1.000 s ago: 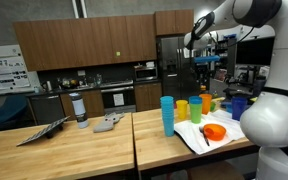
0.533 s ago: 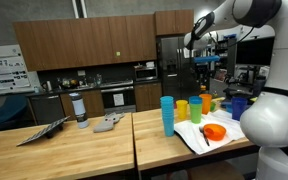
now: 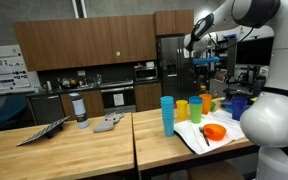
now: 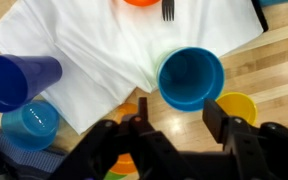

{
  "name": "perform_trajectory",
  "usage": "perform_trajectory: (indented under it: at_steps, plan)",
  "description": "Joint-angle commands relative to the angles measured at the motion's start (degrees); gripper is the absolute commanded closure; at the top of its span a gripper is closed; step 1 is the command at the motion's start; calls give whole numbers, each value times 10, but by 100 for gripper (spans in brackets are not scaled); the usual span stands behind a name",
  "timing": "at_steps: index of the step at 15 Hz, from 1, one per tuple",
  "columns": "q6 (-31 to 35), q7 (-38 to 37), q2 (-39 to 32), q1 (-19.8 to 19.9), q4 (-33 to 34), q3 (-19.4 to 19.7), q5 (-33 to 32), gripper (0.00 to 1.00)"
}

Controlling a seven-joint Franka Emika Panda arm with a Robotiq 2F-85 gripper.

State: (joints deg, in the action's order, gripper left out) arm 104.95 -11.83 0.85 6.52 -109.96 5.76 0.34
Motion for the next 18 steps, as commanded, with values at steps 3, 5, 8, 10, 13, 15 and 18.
perform_trajectory:
  at_steps: [3, 5, 8, 10, 13, 15, 18]
  plan:
    - [49, -74, 28, 7, -54, 10, 2, 0]
    - [41, -93, 31, 11, -64, 14, 0, 0]
    - [34, -81, 9, 12, -47, 15, 0, 0]
    - [34, -85, 10, 13, -49, 16, 0, 0]
    - [33, -88, 10, 13, -50, 16, 0, 0]
    - [37, -79, 11, 18, -44, 20, -16, 0]
    - [46, -47, 3, 28, -30, 32, -49, 0]
